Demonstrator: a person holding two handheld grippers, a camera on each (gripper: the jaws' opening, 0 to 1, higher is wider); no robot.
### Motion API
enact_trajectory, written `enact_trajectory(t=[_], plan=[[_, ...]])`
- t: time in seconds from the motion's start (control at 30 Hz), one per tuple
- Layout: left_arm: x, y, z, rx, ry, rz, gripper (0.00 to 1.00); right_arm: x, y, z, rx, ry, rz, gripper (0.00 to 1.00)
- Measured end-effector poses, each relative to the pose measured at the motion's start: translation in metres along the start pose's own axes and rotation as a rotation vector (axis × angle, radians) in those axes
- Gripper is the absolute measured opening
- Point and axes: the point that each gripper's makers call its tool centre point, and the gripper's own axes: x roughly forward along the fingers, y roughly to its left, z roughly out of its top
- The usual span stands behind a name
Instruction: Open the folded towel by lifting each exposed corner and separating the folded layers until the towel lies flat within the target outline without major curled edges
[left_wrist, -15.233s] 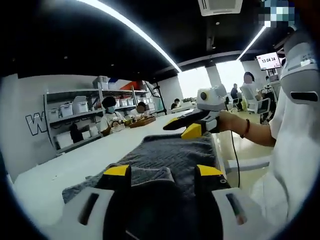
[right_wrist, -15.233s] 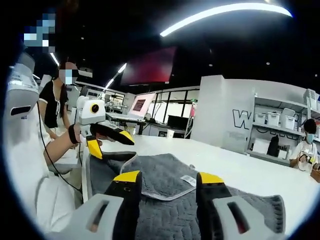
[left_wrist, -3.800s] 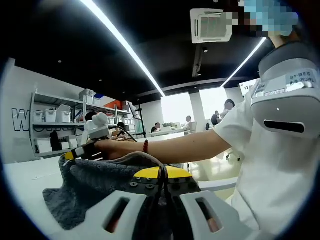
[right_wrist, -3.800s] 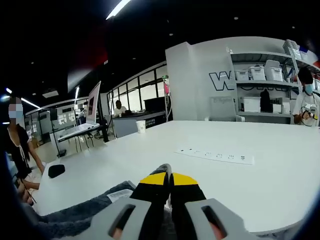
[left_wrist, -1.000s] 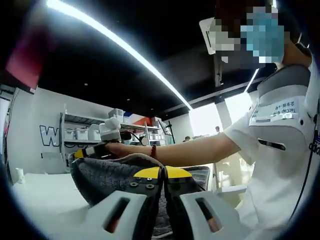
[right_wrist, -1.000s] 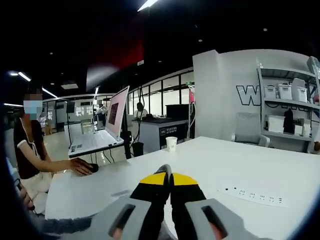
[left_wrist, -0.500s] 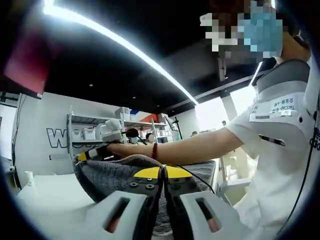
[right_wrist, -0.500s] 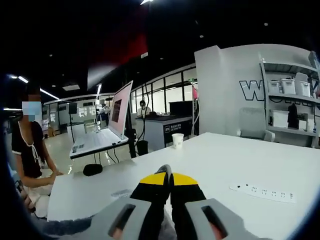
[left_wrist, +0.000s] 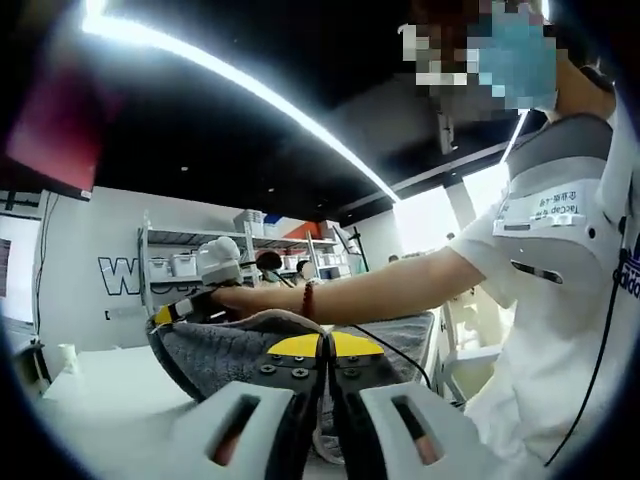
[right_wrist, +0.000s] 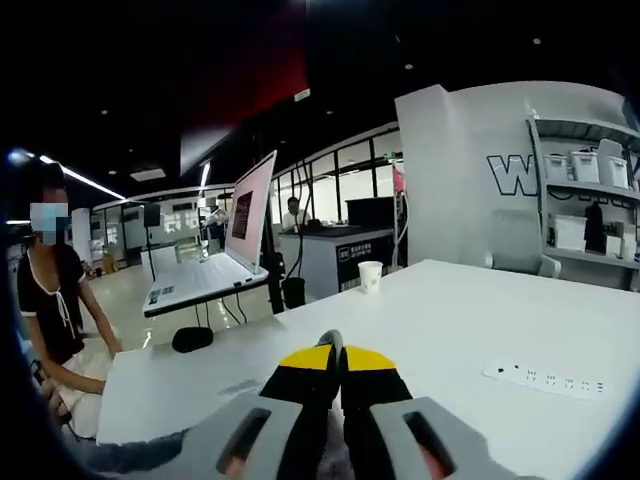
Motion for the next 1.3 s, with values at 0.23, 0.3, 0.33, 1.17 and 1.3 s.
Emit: enact_trajectory(t=[0.23, 0.3, 0.33, 1.17, 1.3], plan=[[-0.005, 0.001, -0.008, 0.033, 0.045, 0.002, 0.0, 0.013, 0.005, -0.007, 0.019, 0.011, 0.013, 0.0], [-0.006, 0.002, -0.008, 0.03, 0.04, 0.001, 0.0, 0.017, 0.006, -0.01, 0.021, 0.017, 0.018, 0.0], [-0.007, 0.002, -0.009, 0.03, 0.042, 0.003, 0.0, 0.019, 0.007, -0.011, 0.023, 0.019, 0.02, 0.0], [-0.047, 0.023, -0.022, 0.056, 0.048, 0.067, 0.01, 0.052, 0.027, -0.036, 0.082, 0.053, 0.037, 0.0], [-0.048, 0.02, -0.026, 0.083, 0.067, 0.056, 0.01, 0.058, 0.034, -0.039, 0.087, 0.057, 0.05, 0.0]])
